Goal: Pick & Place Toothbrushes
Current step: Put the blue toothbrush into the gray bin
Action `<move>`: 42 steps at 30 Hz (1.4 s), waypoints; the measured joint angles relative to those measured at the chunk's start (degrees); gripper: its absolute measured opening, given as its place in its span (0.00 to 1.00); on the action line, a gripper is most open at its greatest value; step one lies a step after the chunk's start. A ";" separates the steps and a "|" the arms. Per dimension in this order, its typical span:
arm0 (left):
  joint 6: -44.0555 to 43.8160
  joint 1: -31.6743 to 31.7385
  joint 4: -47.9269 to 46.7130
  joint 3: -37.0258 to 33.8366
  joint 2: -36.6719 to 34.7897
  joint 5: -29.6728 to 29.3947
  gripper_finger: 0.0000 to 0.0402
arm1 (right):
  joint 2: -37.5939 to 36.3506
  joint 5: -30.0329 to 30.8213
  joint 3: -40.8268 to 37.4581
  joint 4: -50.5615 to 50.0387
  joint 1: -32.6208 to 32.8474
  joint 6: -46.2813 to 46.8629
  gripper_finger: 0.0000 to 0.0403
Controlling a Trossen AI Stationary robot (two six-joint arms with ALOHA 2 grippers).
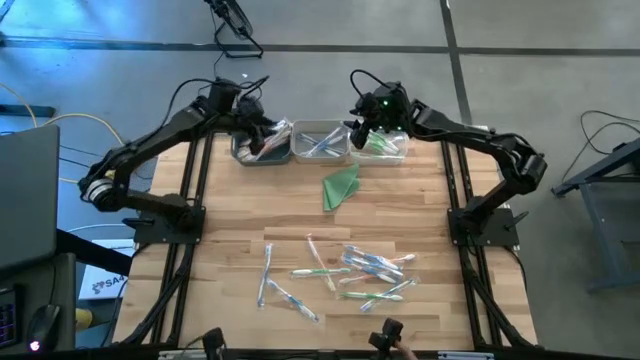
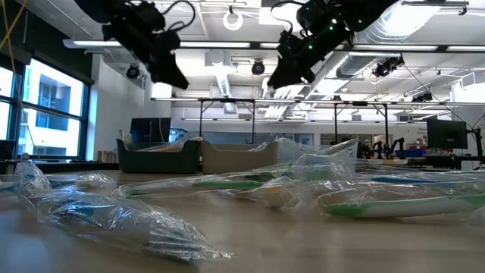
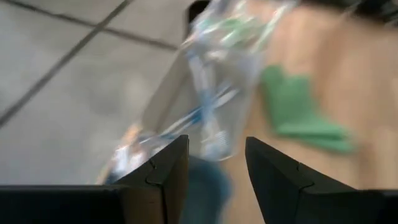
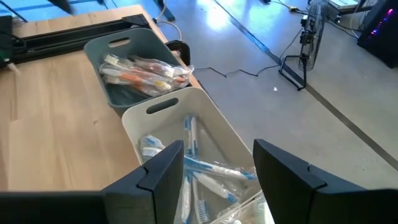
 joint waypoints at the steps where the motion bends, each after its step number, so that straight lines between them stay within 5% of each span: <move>1: -1.11 -0.03 -0.20 0.00 -0.76 1.92 0.39 | 0.00 0.00 0.00 -0.01 0.27 0.00 0.47; 17: -5.17 0.06 -0.42 0.00 -6.45 5.52 0.39 | -0.83 -0.04 0.01 -0.25 7.45 5.48 0.47; 25: -7.28 0.04 -0.41 0.00 -6.40 5.52 0.39 | -3.71 0.09 0.02 -9.37 10.23 8.32 0.47; 34: -23.54 0.06 0.05 0.00 -6.40 5.50 0.39 | -5.72 -0.10 0.07 -23.90 15.72 9.11 0.47; 42: -28.88 0.04 -0.70 0.00 -6.40 5.48 0.39 | -5.72 -3.48 0.07 -25.70 24.12 9.63 0.47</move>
